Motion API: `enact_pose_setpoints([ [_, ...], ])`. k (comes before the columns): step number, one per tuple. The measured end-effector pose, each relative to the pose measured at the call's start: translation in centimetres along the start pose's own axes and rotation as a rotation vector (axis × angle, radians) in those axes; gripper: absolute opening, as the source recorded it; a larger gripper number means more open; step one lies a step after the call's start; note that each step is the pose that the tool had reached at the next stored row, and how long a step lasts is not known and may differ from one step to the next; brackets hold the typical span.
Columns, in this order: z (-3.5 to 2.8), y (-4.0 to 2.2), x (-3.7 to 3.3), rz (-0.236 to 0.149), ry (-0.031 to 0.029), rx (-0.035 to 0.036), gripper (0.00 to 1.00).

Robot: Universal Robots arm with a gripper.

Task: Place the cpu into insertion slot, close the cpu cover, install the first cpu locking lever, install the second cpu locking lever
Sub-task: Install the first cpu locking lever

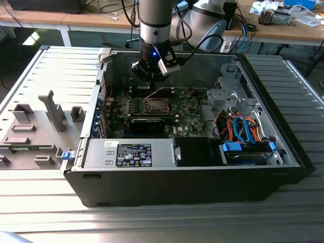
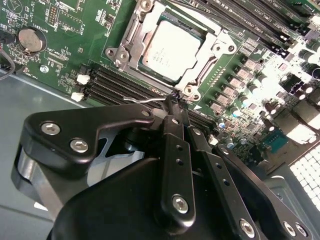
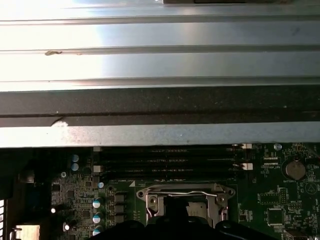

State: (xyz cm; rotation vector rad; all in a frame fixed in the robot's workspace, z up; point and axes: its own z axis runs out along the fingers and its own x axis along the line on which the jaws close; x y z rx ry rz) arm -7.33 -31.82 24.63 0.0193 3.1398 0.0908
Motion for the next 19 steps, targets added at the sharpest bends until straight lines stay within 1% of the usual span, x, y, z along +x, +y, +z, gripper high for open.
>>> enact_pose_setpoints([
  [4, 0.22, -0.01, 0.0, 0.0, 0.0001, 0.0001, 0.11],
  [19, 0.64, -0.04, 0.0, 0.0, 0.0, 0.0001, 0.11],
])
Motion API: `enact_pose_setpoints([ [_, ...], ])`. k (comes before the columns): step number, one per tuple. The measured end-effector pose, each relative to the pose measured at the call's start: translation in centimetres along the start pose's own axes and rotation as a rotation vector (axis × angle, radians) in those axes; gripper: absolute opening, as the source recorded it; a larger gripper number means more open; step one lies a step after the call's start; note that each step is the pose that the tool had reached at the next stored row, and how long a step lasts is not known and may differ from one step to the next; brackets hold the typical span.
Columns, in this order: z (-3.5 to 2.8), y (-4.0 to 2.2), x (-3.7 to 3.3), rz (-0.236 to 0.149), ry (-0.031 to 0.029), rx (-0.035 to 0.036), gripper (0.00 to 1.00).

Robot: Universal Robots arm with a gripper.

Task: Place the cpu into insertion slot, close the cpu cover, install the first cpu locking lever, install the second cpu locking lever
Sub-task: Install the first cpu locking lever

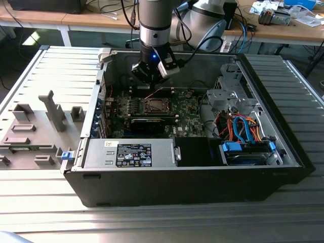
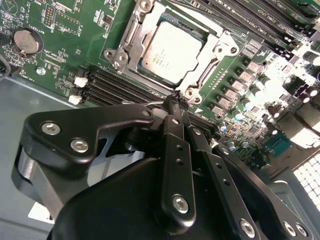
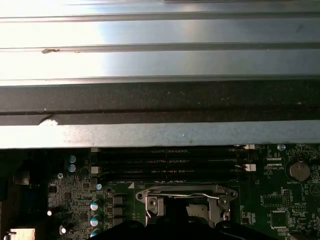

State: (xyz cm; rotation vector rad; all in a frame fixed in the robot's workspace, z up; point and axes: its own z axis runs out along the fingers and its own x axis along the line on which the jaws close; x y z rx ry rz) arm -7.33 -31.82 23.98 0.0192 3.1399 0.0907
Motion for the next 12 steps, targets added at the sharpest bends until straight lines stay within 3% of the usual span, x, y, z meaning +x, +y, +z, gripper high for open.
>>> enact_pose_setpoints([
  [12, 0.38, -0.02, 0.0, 0.0, 0.0001, 0.0001, 0.11],
])
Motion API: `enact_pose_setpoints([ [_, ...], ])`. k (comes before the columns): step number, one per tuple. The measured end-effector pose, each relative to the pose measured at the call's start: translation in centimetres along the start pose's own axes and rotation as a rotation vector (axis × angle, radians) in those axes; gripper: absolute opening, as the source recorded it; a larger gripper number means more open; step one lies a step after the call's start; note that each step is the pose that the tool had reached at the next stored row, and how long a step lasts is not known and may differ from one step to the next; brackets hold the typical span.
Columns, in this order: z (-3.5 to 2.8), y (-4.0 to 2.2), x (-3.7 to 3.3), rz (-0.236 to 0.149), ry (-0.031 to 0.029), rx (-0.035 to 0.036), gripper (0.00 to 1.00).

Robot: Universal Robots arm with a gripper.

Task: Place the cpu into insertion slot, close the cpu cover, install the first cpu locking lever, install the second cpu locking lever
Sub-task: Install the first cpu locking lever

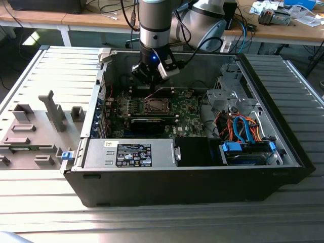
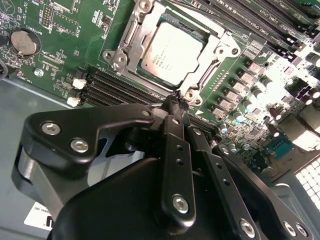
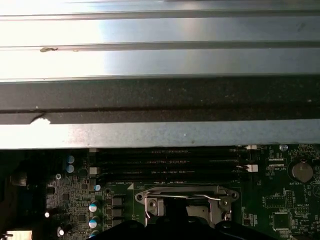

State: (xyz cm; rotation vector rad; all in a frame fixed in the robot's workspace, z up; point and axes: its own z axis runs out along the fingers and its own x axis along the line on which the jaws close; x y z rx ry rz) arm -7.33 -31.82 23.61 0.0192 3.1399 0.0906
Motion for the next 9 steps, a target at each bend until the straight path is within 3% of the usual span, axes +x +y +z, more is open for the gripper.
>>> enact_pose_setpoints([
  [9, 0.43, 0.15, 0.01, -0.008, 0.0006, 0.0001, 0.11],
])
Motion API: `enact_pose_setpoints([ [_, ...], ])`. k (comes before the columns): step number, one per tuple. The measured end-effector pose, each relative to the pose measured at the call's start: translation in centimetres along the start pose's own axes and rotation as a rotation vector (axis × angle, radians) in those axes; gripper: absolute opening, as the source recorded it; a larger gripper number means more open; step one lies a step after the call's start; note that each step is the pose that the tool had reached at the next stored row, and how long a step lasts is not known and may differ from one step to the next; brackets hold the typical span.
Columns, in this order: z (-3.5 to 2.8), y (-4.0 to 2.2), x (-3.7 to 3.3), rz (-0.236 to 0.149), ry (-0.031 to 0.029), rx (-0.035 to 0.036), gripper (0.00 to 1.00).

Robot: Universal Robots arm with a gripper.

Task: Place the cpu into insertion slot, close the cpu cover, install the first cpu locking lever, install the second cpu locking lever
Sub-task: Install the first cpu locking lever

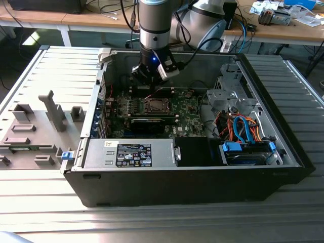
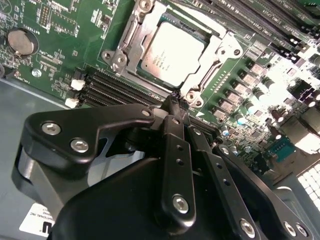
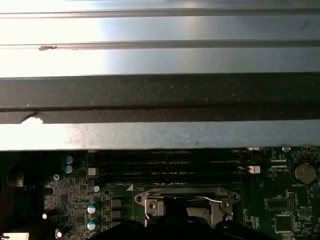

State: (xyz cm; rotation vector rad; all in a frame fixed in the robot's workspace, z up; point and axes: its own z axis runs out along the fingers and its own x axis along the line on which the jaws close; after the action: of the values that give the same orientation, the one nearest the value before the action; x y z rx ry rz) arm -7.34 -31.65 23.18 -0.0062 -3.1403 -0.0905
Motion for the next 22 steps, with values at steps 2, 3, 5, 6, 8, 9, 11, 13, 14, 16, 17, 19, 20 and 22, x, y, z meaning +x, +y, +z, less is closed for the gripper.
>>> enact_pose_setpoints([
  [2, 0.18, 0.46, 0.0, -0.028, 0.0015, 0.0, 0.11],
  [3, 0.25, 0.63, -0.01, -0.042, 0.0022, -0.0002, 0.11],
  [5, 0.39, 0.98, 0.0, -0.062, 0.0034, -0.0002, 0.11],
  [6, 0.43, 1.09, 0.0, -0.064, 0.0035, -0.0001, 0.11],
  [8, 0.54, 1.23, 0.0, -0.065, 0.0035, -0.0002, 0.11],
  [9, 0.58, 1.22, 0.0, -0.065, 0.0036, -0.0001, 0.11],
  [11, 0.67, 1.22, 0.0, -0.065, 0.0036, -0.0001, 0.11],
  [13, 0.78, 1.21, 0.0, -0.065, 0.0036, -0.0001, 0.11],
  [14, 0.82, 1.21, 0.0, -0.065, 0.0036, -0.0001, 0.11],
  [16, 0.95, 1.21, -0.02, -0.065, 0.0037, -0.0001, 0.11],
  [17, 1.07, 1.2, -0.05, -0.065, 0.0036, -0.0001, 0.11],
  [19, 1.1, 1.19, -0.05, -0.065, 0.0039, 0.0002, 0.11],
  [20, 1.16, 1.19, -0.06, -0.065, 0.0035, -0.0001, 0.11],
  [22, 1.21, 1.19, -0.07, -0.065, 0.0036, -0.0001, 0.11],
])
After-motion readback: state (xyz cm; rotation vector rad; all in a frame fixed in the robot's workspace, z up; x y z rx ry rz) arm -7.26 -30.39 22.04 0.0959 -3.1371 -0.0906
